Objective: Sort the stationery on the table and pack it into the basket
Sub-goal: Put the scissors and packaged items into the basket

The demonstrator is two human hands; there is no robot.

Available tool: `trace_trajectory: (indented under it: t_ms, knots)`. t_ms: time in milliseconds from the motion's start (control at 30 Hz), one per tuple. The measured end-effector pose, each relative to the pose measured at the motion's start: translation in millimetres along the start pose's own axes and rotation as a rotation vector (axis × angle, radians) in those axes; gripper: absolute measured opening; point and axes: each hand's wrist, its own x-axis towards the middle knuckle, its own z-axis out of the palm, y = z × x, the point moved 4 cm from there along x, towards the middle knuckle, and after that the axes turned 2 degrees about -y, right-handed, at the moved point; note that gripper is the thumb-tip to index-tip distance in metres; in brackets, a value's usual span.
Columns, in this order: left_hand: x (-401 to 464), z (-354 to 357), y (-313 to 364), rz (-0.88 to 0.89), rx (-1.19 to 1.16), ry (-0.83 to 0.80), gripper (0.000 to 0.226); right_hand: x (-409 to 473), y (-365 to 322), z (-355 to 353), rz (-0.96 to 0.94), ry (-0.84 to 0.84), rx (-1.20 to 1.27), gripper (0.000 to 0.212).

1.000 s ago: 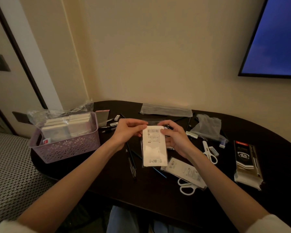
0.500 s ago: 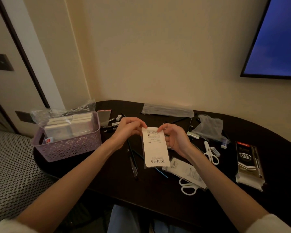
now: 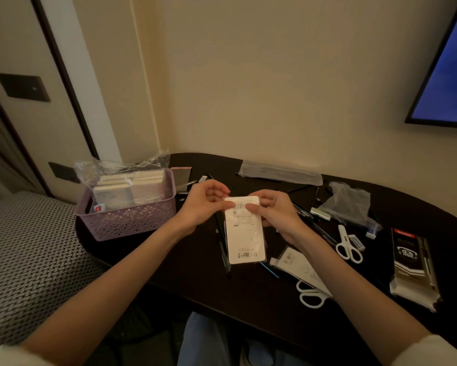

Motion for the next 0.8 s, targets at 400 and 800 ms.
trace_trajectory:
  t_ms: [400, 800]
  knots:
    - [-24.8, -91.3, 7.0, 0.108, -0.108, 0.367, 0.019, 51.3, -67.0, 73.3, -0.244, -0.094, 0.065, 0.013]
    - [-34.0, -192.5, -16.1, 0.297, 0.272, 0.552, 0.024, 121.0, -80.9, 155.1, -0.282, -0.126, 0.018, 0.012]
